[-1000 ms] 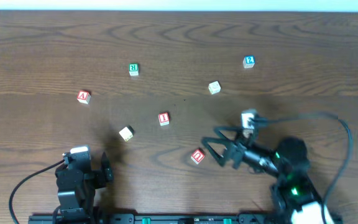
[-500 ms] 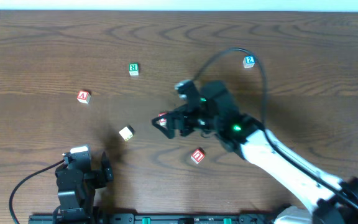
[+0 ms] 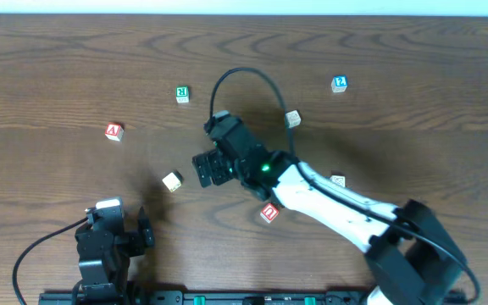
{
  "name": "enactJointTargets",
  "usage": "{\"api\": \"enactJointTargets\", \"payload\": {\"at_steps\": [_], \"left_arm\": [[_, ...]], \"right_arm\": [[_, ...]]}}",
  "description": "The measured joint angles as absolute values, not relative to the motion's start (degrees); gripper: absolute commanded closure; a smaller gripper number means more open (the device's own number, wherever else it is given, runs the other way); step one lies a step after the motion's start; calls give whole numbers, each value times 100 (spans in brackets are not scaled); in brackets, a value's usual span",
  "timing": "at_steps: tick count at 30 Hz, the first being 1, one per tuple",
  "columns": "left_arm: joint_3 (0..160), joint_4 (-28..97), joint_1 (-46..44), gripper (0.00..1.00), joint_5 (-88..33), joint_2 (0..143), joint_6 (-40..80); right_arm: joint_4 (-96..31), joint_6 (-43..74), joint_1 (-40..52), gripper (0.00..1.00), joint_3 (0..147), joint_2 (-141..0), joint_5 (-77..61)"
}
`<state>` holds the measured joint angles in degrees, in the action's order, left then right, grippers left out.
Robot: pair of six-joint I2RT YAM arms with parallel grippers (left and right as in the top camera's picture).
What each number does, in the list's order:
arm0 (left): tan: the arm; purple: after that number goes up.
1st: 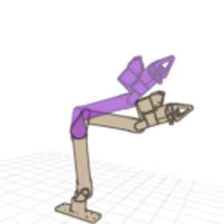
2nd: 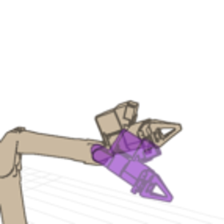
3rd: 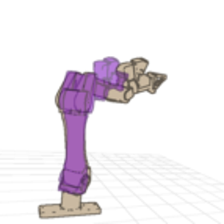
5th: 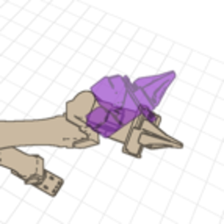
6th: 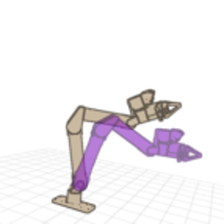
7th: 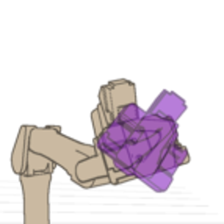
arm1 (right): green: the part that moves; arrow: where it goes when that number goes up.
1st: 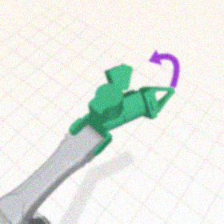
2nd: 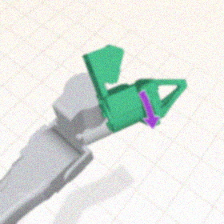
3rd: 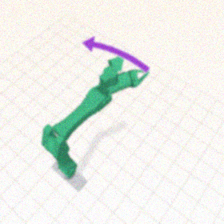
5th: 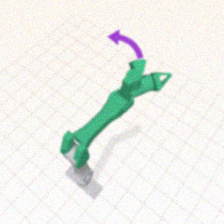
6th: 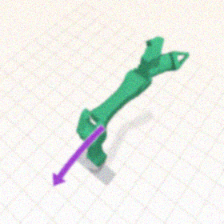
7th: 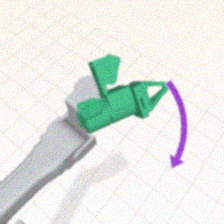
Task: Spell out Ai2
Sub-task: 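Move the right gripper over the red-lettered I block, then lower and close the right gripper on the I block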
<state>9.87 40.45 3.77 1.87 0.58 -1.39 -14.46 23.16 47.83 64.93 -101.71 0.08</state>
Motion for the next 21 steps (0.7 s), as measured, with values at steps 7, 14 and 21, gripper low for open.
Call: {"api": "enactJointTargets", "payload": {"at_steps": [7,14,21], "left_arm": [[987,4045,377,5,187,58,-139],[987,4047,377,5,187,58,-137],[987,4047,377,4,187,58,-137]], "right_arm": [[-1479,2305,4818,10,6493,-10586,342],[-1474,2305,4818,11,6497,-10739,414],[-1457,2305,4818,18,6497,-11083,447]]}}
